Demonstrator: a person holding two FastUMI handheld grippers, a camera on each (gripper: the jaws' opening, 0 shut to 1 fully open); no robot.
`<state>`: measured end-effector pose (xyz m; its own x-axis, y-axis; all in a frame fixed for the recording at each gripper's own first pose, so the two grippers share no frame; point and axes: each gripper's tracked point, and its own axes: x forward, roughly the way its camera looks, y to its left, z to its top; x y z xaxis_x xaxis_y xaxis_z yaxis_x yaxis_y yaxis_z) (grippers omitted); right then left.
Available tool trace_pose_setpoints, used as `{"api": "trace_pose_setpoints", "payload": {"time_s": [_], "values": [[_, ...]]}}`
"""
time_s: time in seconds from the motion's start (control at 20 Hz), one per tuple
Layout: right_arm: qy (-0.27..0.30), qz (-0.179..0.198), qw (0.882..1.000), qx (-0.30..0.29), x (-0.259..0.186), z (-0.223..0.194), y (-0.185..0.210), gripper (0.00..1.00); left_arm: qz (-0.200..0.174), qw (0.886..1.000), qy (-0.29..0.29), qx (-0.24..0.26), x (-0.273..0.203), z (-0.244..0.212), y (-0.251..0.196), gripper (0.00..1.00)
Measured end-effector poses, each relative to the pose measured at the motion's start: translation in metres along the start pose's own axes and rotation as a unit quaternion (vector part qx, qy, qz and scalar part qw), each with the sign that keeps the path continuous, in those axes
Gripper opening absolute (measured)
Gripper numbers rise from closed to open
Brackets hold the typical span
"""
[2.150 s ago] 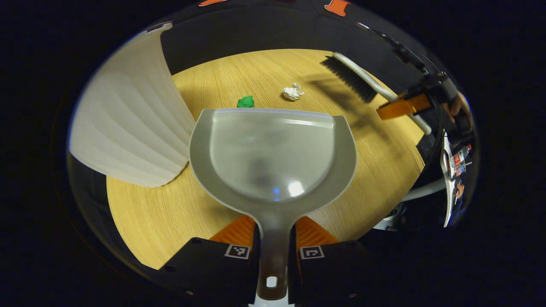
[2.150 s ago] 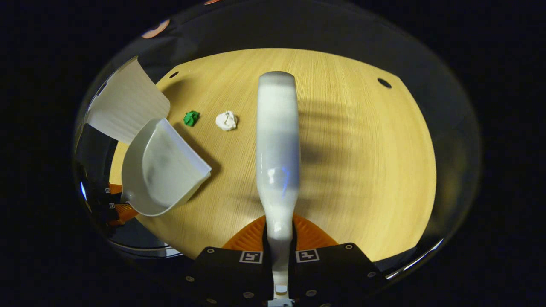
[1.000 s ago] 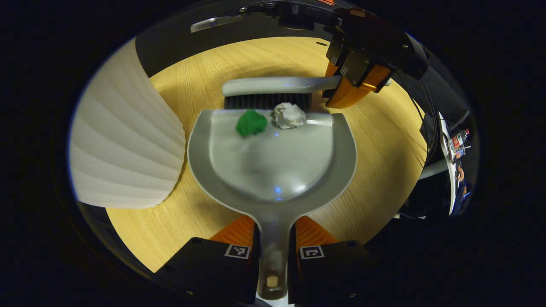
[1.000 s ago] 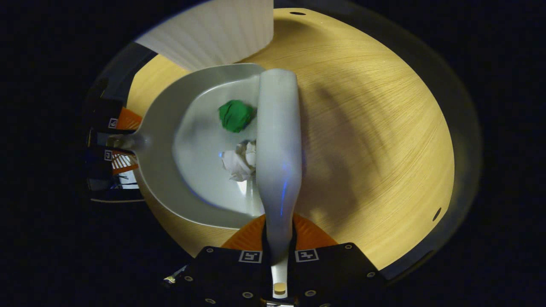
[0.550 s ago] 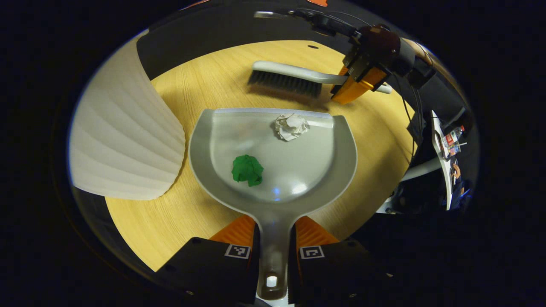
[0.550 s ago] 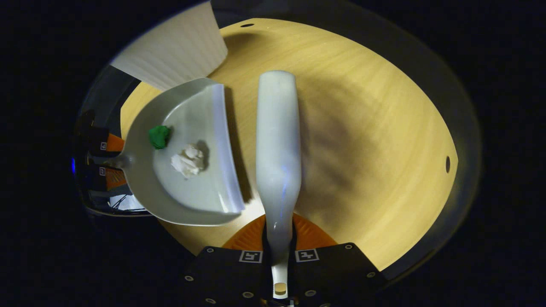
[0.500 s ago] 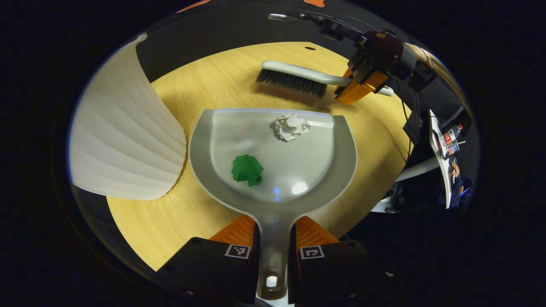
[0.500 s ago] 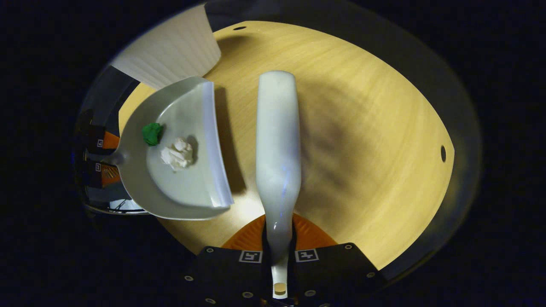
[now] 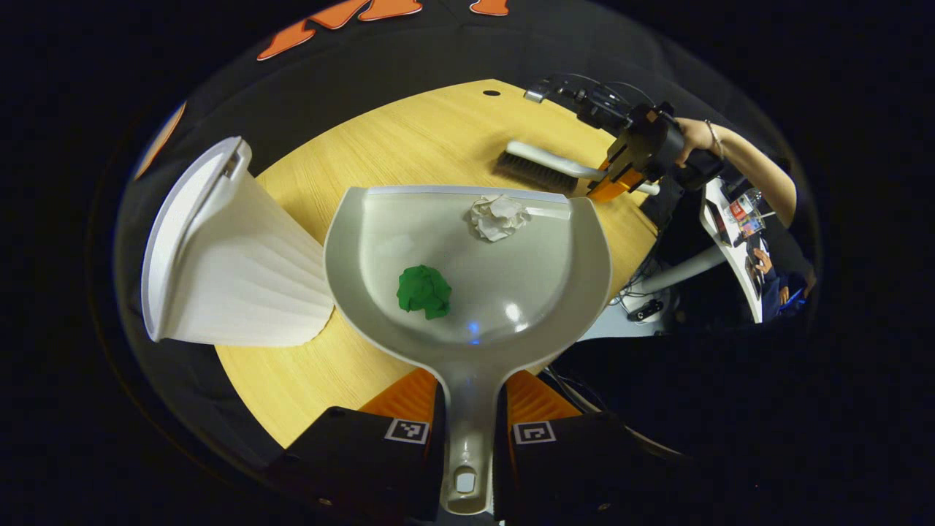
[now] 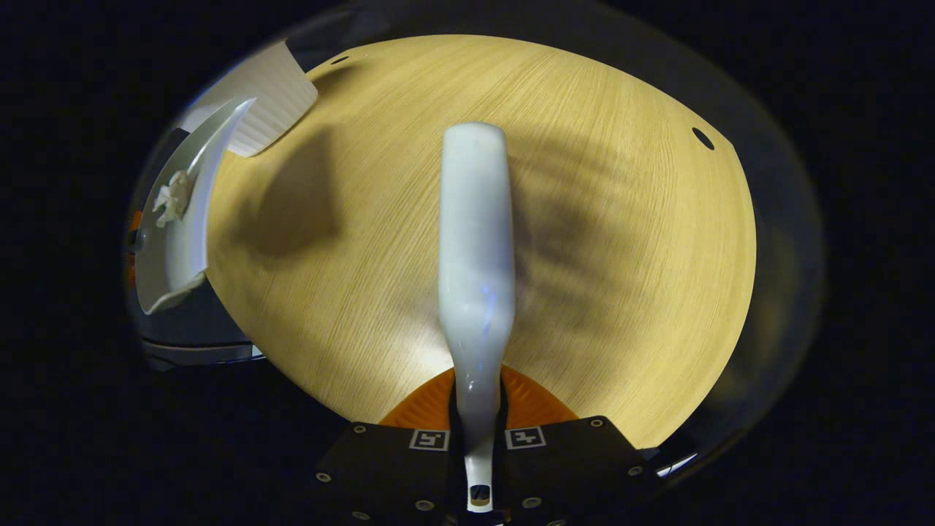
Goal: Pick up the small broom and dustpan from the desktop, sweep the trash into the dustpan with the broom, and then empty the trash into the garbage bin.
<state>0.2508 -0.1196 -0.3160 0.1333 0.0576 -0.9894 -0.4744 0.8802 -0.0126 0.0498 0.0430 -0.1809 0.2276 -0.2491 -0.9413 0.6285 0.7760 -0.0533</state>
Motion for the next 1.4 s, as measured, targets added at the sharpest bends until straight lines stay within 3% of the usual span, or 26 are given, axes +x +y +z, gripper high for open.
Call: {"api": "trace_pose_setpoints", "payload": {"time_s": [0.2, 0.35, 0.7, 0.85, 1.05, 1.2, 1.4], "values": [[-0.001, 0.017, 1.000, 0.000, -0.010, 0.000, -0.013, 0.13, -0.012, 1.000, -0.014, 0.020, -0.068, 0.028, 0.006, 0.28], [0.005, 0.022, 1.000, -0.018, -0.001, 0.002, 0.000, 0.13, 0.003, 1.000, -0.027, 0.015, -0.110, 0.059, 0.020, 0.28], [0.016, 0.039, 0.998, -0.037, 0.003, 0.010, -0.001, 0.13, 0.054, 0.993, -0.074, -0.075, -0.182, 0.112, 0.095, 0.28], [0.019, 0.031, 0.998, -0.049, 0.002, 0.008, -0.005, 0.13, 0.104, 0.984, -0.066, -0.130, -0.196, 0.097, 0.140, 0.28], [0.021, 0.026, 0.998, -0.044, 0.002, 0.008, -0.005, 0.13, 0.193, 0.970, -0.011, -0.151, -0.194, 0.058, 0.206, 0.28], [0.019, 0.028, 0.999, -0.039, 0.002, 0.009, -0.005, 0.13, 0.262, 0.957, 0.006, -0.120, -0.201, 0.052, 0.245, 0.27], [0.015, 0.027, 0.999, -0.037, 0.001, 0.013, -0.007, 0.13, 0.346, 0.936, 0.062, -0.030, -0.221, 0.047, 0.263, 0.28]]}}
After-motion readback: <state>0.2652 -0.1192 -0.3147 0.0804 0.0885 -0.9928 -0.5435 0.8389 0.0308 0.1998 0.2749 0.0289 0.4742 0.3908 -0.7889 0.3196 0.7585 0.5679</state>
